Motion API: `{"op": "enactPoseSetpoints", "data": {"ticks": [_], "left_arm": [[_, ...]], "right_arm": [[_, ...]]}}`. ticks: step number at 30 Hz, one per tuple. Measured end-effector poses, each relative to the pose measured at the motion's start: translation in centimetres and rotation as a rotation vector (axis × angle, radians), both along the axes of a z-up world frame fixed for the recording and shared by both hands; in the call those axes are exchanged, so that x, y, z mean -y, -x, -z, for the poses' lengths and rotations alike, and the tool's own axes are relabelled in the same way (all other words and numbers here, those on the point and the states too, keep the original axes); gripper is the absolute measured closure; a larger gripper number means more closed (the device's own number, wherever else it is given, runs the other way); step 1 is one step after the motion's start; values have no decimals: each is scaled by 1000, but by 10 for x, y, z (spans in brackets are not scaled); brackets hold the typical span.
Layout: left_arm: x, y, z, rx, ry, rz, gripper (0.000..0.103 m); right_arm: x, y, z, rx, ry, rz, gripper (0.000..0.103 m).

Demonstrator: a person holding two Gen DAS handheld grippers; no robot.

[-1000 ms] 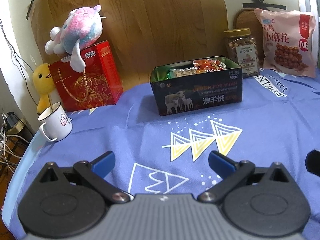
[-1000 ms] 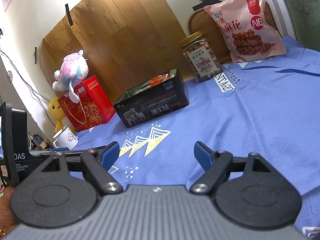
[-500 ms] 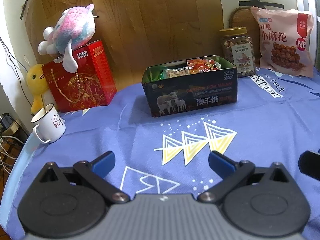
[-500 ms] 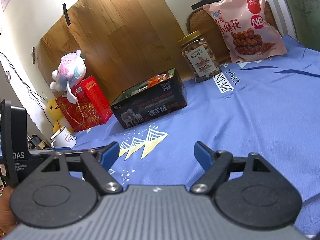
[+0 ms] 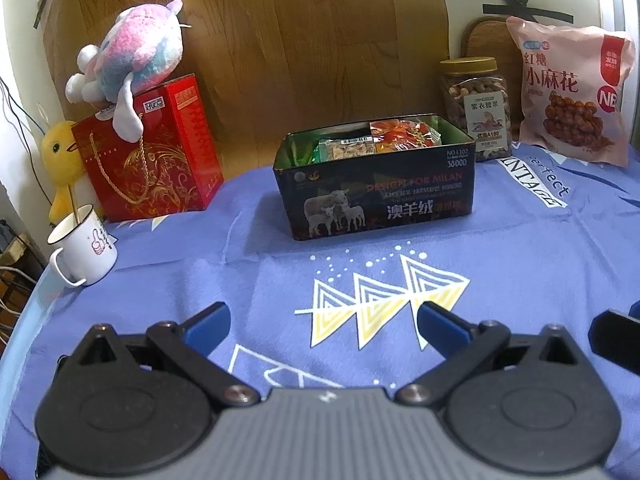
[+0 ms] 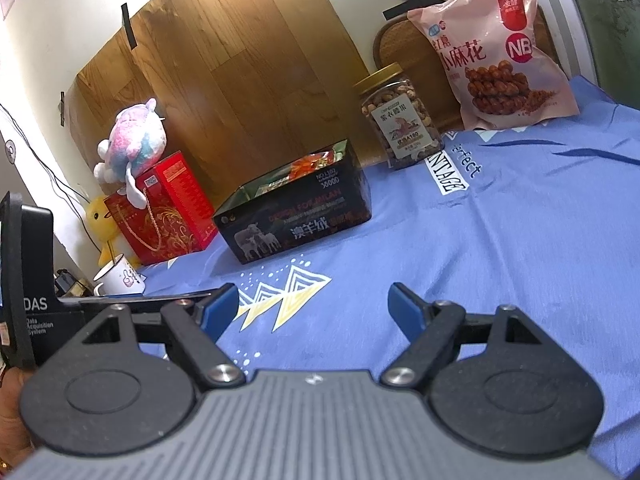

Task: Organize snacks

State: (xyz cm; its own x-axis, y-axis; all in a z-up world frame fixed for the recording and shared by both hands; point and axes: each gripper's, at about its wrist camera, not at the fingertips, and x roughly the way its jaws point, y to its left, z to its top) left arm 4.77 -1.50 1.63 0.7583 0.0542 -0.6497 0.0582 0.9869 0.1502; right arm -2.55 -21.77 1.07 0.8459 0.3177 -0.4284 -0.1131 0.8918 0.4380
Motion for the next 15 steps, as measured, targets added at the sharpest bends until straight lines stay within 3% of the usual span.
{"op": "enactPoseSetpoints", "data": {"ticks": [10,12,15], "left_arm": [[-1,-14,-2,-10,38,7,0],[-2,-12,-4,15,57,30,0],[-6,-11,-7,35,101,63,0]], "right_arm": [[-2,-14,-3,3,20,-16,20],[-2,-15,-3,5,20,-18,25],[-1,-15,-3,11,31,-16,25]]}}
